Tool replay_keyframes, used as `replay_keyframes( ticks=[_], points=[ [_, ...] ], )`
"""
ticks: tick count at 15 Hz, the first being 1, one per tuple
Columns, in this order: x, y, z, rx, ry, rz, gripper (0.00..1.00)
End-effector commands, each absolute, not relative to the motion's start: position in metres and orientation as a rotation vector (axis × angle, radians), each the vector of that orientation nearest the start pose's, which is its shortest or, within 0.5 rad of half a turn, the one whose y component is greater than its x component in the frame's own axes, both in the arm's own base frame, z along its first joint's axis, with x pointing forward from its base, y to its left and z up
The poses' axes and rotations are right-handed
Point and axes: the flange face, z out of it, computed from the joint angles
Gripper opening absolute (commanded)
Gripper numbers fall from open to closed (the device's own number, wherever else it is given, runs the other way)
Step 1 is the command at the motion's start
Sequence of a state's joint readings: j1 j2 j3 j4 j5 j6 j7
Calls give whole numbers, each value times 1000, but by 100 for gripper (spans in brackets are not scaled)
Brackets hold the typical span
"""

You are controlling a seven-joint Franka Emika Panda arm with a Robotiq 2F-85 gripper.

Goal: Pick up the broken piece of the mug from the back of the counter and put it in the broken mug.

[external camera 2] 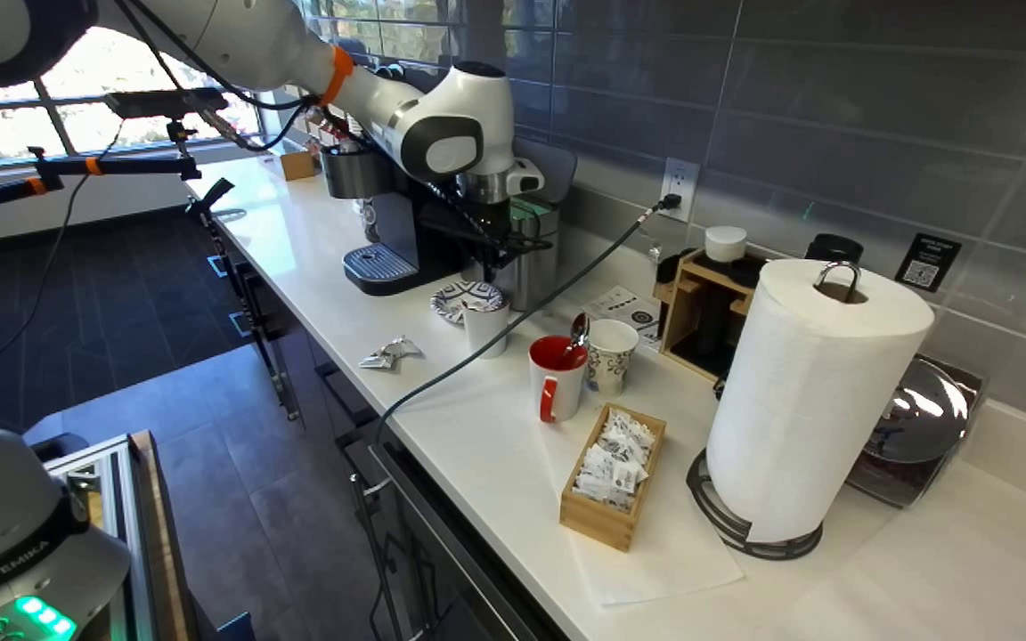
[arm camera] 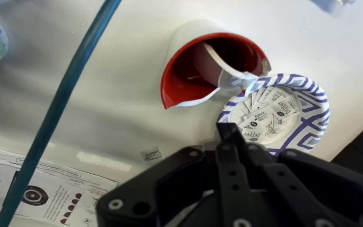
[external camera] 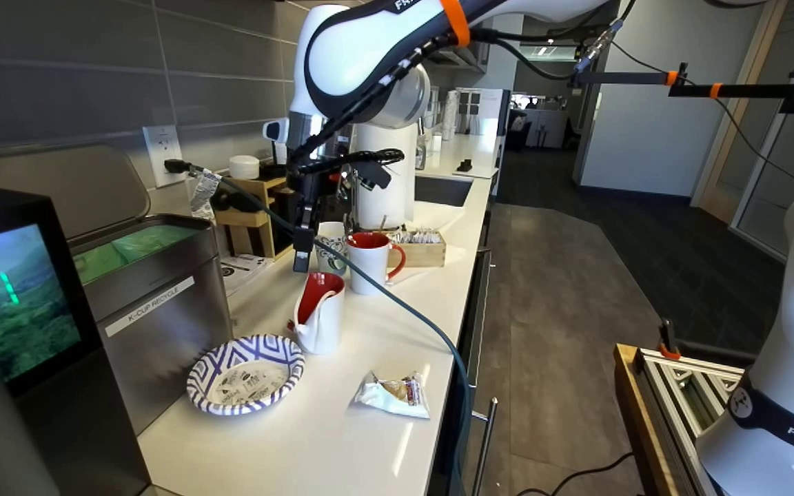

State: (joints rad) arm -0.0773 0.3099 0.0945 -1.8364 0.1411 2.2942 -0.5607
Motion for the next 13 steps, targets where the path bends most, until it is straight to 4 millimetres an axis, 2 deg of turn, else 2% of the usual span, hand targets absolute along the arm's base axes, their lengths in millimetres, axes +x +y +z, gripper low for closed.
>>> replay_keyframes(
  ticks=[1,5,9,10,11,12,13],
  points=[
    [628,-9,412,-2905,-614,-238,0],
    [593,-51,459,-2838,-521,-210,0],
    [548,-111,500,-2776,-405,-261,0],
    [538,-124,509,-2771,-378,-271,17],
    [564,-111,502,-2814,-406,-255,26],
    [557,-122,510,-2815,-390,-272,8],
    [556,-125,513,-2818,-384,-280,15]
  ],
)
